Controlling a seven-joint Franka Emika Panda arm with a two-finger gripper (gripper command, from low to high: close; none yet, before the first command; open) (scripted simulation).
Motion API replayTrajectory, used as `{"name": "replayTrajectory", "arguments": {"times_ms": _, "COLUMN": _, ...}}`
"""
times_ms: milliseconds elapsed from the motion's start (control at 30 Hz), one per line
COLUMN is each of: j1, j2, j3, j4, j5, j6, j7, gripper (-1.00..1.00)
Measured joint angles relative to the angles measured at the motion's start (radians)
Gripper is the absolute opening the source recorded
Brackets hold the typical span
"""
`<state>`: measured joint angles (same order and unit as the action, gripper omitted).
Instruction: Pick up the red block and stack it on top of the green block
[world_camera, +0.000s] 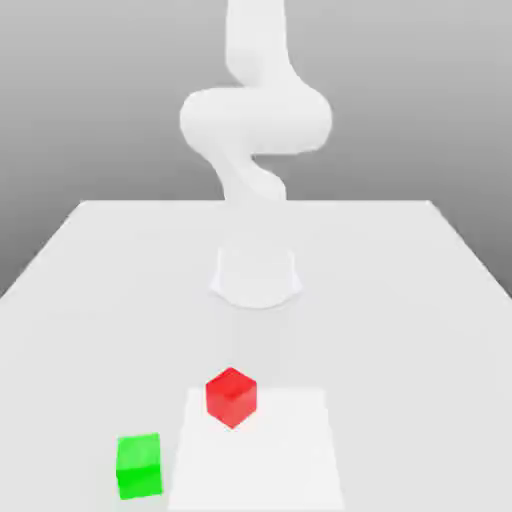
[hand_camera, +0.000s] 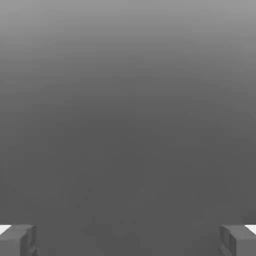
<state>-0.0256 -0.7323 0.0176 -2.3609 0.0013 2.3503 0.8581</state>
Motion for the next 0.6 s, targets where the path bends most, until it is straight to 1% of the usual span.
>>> {"name": "replayTrajectory", "arguments": {"times_ms": 433, "j1": -0.139, "j2": 0.436, "j3": 0.084, "j4": -0.37, "j5": 0.006, "j6": 0.313, "j7": 0.37, "gripper": 0.0}}
{"name": "replayTrajectory", "arguments": {"times_ms": 533, "j1": -0.162, "j2": 0.559, "j3": 0.091, "j4": -0.466, "j5": 0.015, "j6": 0.399, "j7": 0.465, "gripper": 0.0}}
{"name": "replayTrajectory", "arguments": {"times_ms": 600, "j1": -0.171, "j2": 0.667, "j3": 0.089, "j4": -0.506, "j5": 0.011, "j6": 0.477, "j7": 0.519, "gripper": 0.0}}
